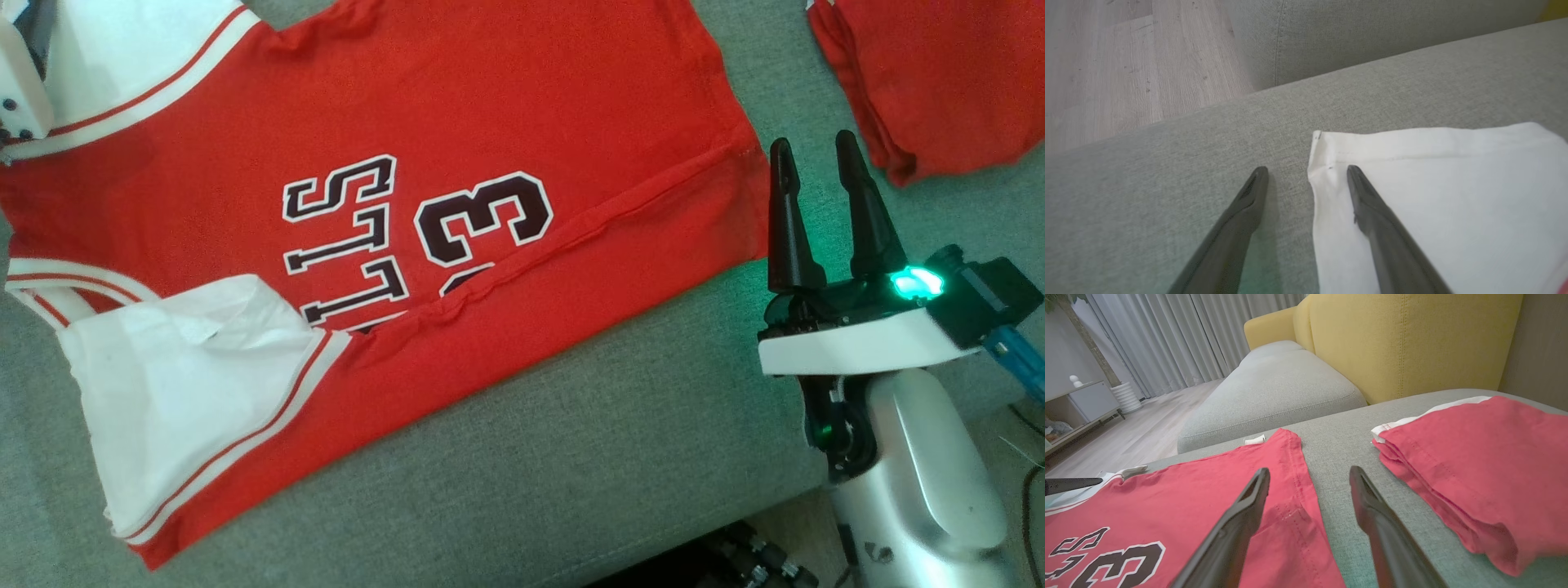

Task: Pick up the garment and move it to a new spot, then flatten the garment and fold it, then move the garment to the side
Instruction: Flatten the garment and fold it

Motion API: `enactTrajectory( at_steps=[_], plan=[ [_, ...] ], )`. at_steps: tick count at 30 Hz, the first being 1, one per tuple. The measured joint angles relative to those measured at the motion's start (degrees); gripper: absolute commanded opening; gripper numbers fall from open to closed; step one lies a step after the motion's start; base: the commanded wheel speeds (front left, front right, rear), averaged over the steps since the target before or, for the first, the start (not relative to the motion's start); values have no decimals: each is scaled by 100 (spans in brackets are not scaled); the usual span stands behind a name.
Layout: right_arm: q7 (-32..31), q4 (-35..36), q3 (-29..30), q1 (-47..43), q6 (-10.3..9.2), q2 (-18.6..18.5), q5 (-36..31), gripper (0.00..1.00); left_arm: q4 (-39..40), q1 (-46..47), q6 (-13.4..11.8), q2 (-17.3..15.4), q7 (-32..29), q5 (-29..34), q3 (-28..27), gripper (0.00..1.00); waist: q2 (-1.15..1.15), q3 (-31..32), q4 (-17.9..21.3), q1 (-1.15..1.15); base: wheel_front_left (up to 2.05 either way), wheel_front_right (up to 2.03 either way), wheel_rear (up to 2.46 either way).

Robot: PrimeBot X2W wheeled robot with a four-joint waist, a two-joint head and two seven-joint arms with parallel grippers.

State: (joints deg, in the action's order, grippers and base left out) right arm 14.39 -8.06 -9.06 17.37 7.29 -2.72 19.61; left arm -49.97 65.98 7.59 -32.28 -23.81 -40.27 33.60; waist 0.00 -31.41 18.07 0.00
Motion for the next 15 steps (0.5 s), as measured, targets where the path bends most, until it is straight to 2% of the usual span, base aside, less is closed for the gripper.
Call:
enactTrajectory(
  at_steps=[8, 9, 10, 11, 15],
  plan=[
    [1, -31, 4, 0, 0, 0, 1, 100, 166, 46, -1, -40, -67, -479, 390, 100, 0, -23, -7, -1, 0, 0, 0],
    [0, -38, 4, 1, 0, 0, 1, 100, 189, 79, -1, -63, -130, -546, 437, 84, 0, -32, -4, 0, 0, 0, 0],
    [0, -47, 3, 1, 0, 0, 1, 100, 220, 98, -1, -91, -167, -595, 521, 33, 0, -38, -4, 0, 0, 0, 0],
    [0, -59, 5, 2, 0, 0, 1, 100, 244, 108, -1, -105, -185, -642, 563, 0, 0, -40, -7, 0, 0, 0, 0],
    [1, -154, 74, 21, 0, 0, -11, 100, 303, 107, -1, -96, -60, -750, 751, 0, 0, 13, -62, 0, 0, 0, 0]
  ],
)
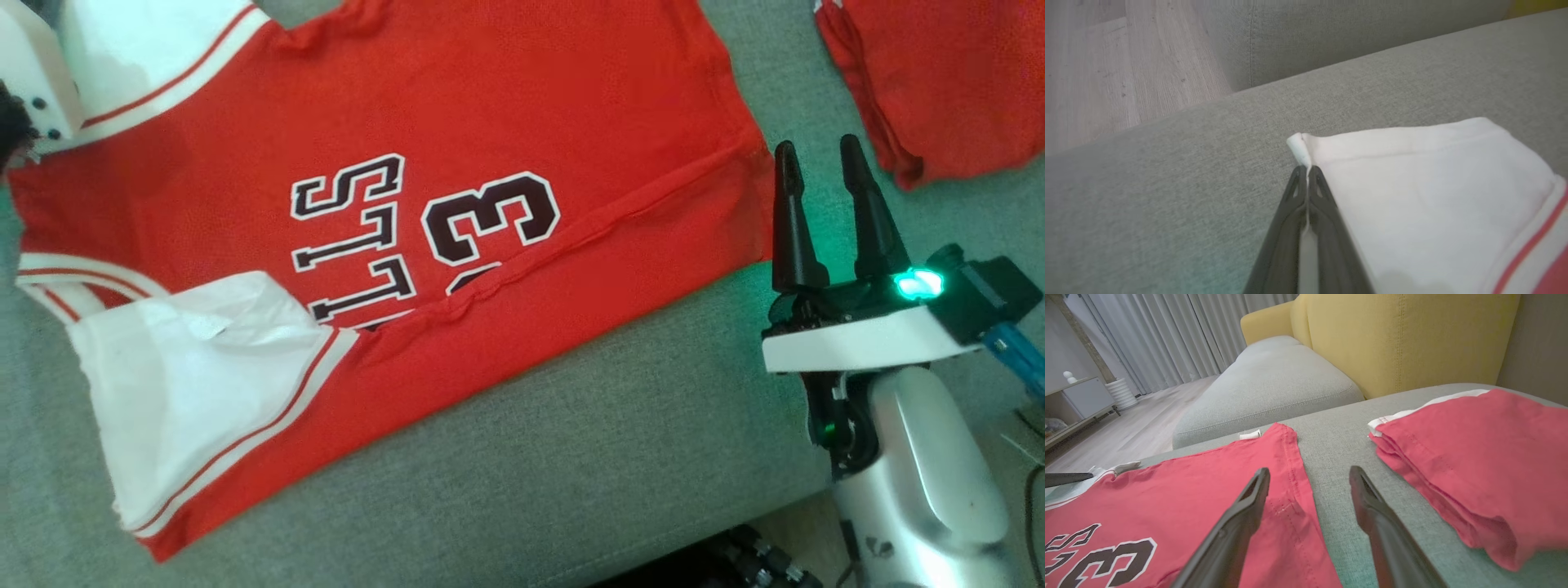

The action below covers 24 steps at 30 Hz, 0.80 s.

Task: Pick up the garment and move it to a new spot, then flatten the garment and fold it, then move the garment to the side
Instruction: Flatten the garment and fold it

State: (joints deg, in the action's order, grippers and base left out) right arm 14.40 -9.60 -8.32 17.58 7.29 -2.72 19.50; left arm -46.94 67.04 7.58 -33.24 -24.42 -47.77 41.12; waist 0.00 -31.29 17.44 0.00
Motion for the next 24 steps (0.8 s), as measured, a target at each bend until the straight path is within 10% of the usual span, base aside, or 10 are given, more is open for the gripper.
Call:
enactTrajectory(
  at_steps=[13, 24],
  plan=[
    [-22, -519, 724, 376, 0, -2, -980, 100, 434, -208, 1, 356, 1634, 15, 626, 0, 0, 663, -710, -1, 0, 0, 0],
    [-1788, -1463, 1312, 1443, 0, -450, -1770, 100, 1550, -888, -14, 389, 2052, 85, 1050, 0, 0, 1073, -1677, -1, 0, 0, 0]
  ],
)
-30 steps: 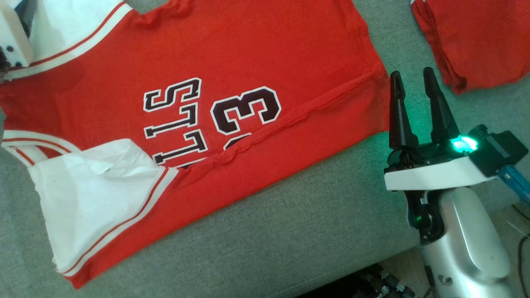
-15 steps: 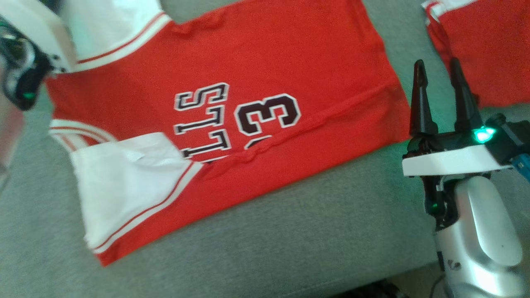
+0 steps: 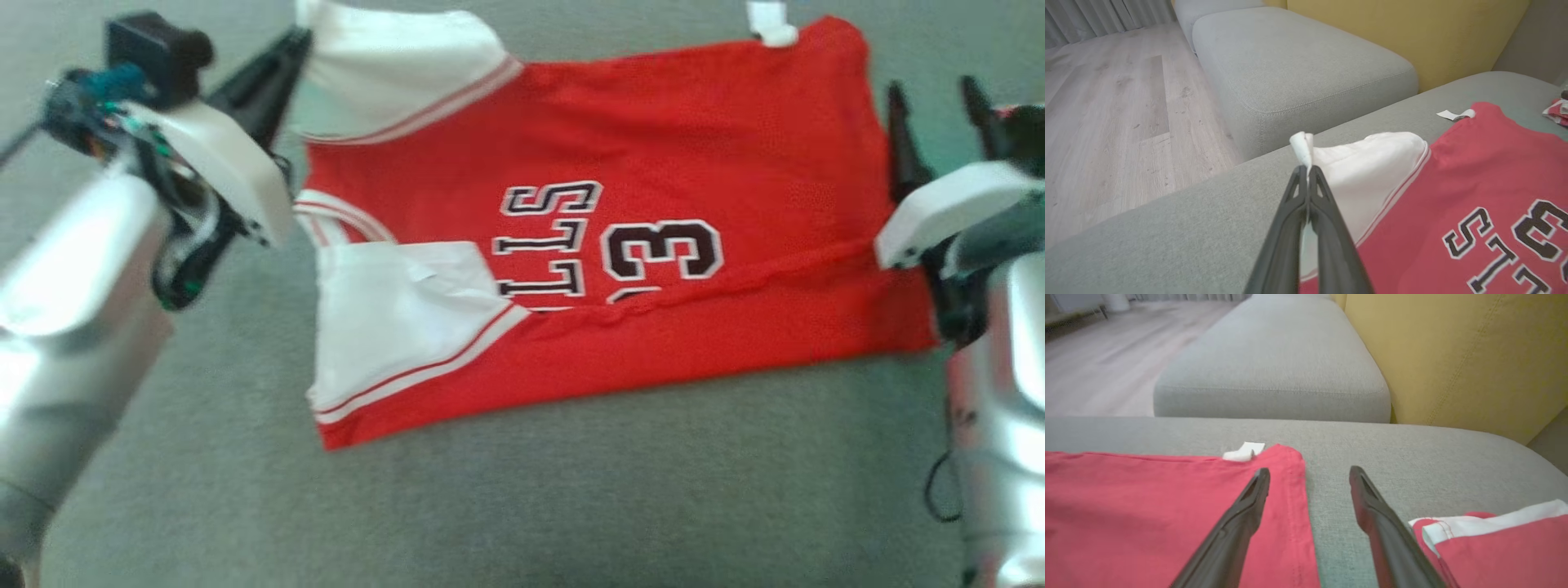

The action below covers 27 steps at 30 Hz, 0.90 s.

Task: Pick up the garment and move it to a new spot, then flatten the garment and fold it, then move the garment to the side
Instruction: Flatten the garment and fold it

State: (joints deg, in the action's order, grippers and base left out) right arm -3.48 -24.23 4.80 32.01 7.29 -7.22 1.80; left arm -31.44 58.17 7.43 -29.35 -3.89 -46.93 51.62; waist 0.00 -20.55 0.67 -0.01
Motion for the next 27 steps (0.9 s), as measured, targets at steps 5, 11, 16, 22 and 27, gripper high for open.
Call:
enactTrajectory(
  at_steps=[5, 11, 16, 22, 27],
  plan=[
    [-726, -745, 199, 520, 0, -277, -349, 100, 716, -344, -129, 29, -9, 1, 133, 0, 0, 71, -392, 0, 0, 0, 0],
    [-1071, -1802, 134, 1459, 0, -528, -466, 100, 1354, -470, -324, 16, -137, 111, 304, 0, 0, -65, -602, 2, 0, 0, 0],
    [-1122, -2463, 183, 1943, 0, -654, -621, 100, 1652, -469, -397, 8, -216, 112, 370, 0, 0, -224, -689, 2, 0, 0, 0],
    [-1094, -3127, 301, 2394, 0, -732, -738, 100, 1819, -454, -449, 10, -241, 160, 380, 0, 0, -400, -807, 2, 0, 0, 0],
    [-1056, -3530, 290, 2656, 0, -749, -839, 100, 1844, -436, -449, 21, -242, 160, 383, 0, 0, -506, -864, 2, 0, 0, 0]
  ],
)
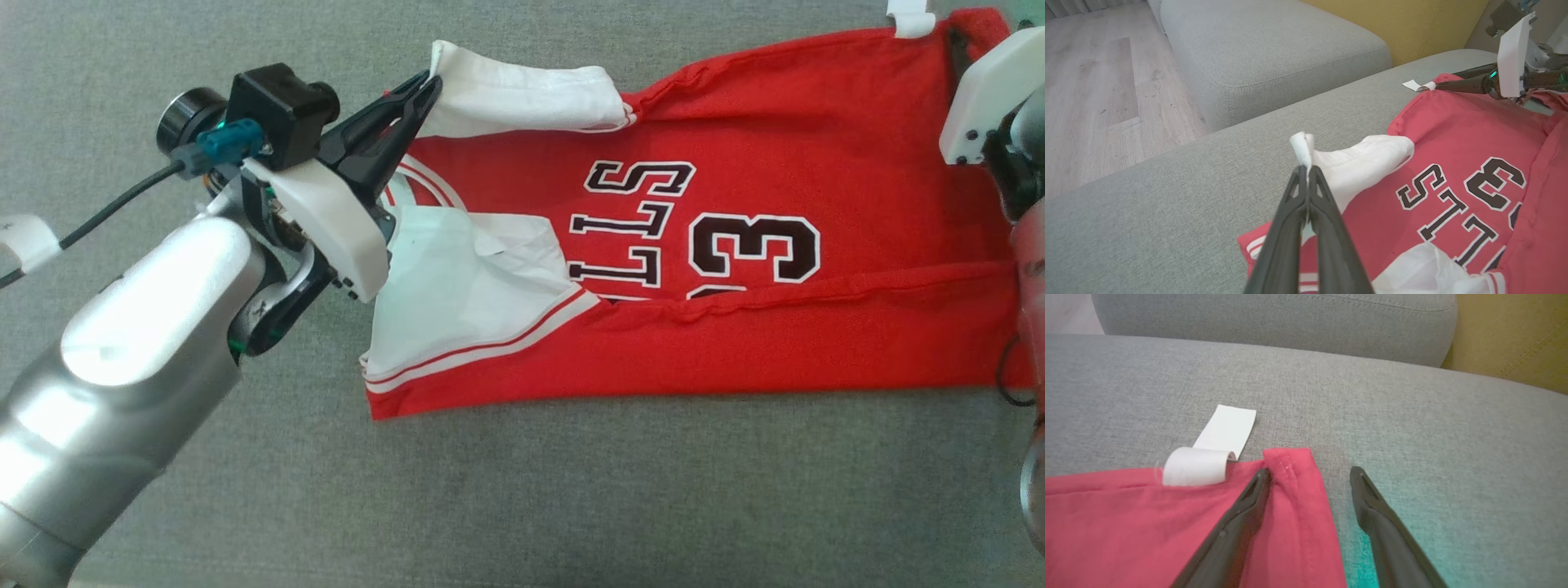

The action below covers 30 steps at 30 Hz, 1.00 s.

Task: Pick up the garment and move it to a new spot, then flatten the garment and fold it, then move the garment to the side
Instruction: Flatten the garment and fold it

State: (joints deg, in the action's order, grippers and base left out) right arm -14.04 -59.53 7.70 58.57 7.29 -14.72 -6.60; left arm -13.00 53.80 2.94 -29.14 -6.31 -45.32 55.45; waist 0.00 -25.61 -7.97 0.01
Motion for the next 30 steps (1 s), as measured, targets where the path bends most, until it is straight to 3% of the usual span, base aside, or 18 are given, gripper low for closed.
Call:
enactTrajectory(
  at_steps=[5, 6, 7, 8, 19, 26, 30],
  plan=[
    [-8, -327, -30, 218, 0, -44, -105, 100, -15, 85, -2, 11, 0, 1, 3, 0, 0, -33, -13, -1, 0, 0, 0],
    [14, -364, -41, 234, 0, -46, -104, 82, -20, 122, -9, 19, 0, 0, 2, 0, 0, -34, -15, 0, 0, 0, 0],
    [78, -414, -63, 242, 0, -45, -101, 27, -32, 150, -11, 32, 0, 0, 1, 0, 0, -32, -16, 0, 0, 0, 0],
    [134, -464, -116, 252, 0, -35, -67, 0, -54, 163, -18, 47, 1, 0, 1, 0, 0, -25, -16, 0, 0, 0, 0],
    [988, -867, -848, 316, 0, 9, 521, 0, -455, 167, -152, 53, 196, 0, -73, 0, 0, 177, 141, -1, 0, 0, 0],
    [1503, -816, -1323, 346, 0, 13, 1244, 0, -1090, 507, -221, 37, 498, 156, -241, 0, 0, 286, 358, -1, 0, 0, 0],
    [1667, -658, -1668, 370, 0, -22, 1806, 0, -1611, 954, -454, 172, 949, 494, -375, 0, 0, 305, 432, -1, 0, 0, 0]
  ],
)
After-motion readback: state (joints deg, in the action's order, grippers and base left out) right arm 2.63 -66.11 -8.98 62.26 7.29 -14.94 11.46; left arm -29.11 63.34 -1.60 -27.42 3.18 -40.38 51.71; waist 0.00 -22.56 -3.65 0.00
